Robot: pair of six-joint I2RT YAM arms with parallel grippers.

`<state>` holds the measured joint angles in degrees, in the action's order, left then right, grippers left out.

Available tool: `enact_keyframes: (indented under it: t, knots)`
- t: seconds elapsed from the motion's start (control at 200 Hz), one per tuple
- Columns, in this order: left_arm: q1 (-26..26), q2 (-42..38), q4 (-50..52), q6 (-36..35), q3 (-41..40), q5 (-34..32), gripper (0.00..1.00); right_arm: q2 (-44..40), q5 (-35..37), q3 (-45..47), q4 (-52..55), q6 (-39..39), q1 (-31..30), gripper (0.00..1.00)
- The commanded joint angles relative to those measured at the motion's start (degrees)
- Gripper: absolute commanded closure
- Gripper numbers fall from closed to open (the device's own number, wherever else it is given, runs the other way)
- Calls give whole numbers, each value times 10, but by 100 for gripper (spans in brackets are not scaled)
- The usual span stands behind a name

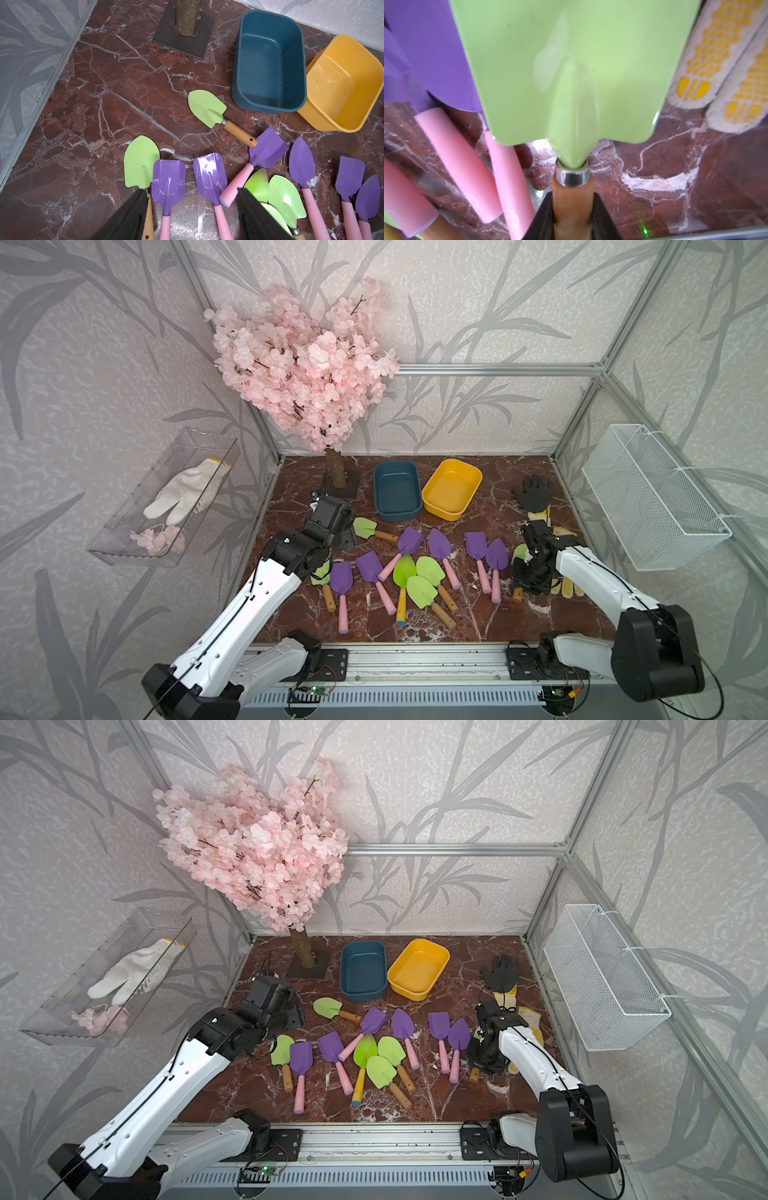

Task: Sort the small shovels by color and place them into the storage box
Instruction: Place the shovel in the storage box.

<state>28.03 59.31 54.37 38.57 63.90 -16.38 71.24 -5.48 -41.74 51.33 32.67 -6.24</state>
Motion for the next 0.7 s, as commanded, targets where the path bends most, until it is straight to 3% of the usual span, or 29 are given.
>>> enact_keyframes:
  t: [0.0, 0.365, 0.57, 0.695]
  knots:
    - [2, -6, -1, 2, -5, -6, 29, -12, 4, -41, 30, 1, 3, 74]
    - [2, 5, 0, -8, 10, -7, 28, 62, -9, -232, 86, -10, 0, 74]
    - [2, 22, 11, -20, 33, -13, 28, 163, -2, -389, 112, -23, -20, 74]
    - [2, 33, 13, -28, 48, -20, 28, 209, 10, -447, 87, 13, -43, 75]
